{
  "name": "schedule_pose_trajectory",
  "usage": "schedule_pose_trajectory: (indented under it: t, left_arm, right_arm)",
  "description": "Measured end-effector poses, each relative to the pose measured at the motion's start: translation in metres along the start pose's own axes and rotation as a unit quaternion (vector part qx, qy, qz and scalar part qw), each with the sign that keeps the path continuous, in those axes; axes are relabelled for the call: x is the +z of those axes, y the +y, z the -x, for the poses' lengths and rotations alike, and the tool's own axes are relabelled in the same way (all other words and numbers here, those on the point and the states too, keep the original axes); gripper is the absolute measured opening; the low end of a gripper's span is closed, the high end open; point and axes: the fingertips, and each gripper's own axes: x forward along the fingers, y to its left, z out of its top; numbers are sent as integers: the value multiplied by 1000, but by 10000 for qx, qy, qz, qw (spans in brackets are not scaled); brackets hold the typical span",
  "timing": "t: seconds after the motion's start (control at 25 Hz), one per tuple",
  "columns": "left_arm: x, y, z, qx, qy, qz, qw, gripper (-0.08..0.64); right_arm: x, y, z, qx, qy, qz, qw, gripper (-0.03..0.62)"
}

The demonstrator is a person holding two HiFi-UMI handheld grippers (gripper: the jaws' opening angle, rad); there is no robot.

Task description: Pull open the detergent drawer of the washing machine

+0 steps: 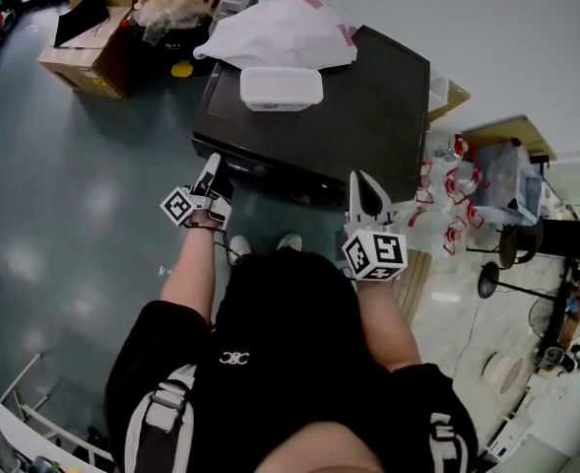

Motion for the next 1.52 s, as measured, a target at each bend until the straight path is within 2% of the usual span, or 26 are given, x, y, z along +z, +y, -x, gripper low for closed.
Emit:
schedule_pose_trajectory:
  t: [0.2,0.32,0.68,1.08,1.32,1.52]
  left_arm:
    - [-1,6,-2,-492,210,-32,9986,287]
    - [0,5,-1,-610,313,39,9976,265]
    - [1,3,-4,-494,208,3,9986,276]
    - [-2,2,1,-503,328,385,9975,233]
    - [-8,-5,31,-562,233,410,9973,224]
    - [-18,-11,60,-571,394,401,9968,222]
  right_arm:
    - [-9,15,-4,130,135,78,9998,2]
    - [-13,22,-5,179,203,109,9996,2]
    - [-24,34,-8,293,387,47,9988,2]
    - [-28,48,-4,414,353,1,9985,2]
    - [-26,50,2,434,341,-19,9985,2]
    - [-28,53,4,437,302,-55,9986,2]
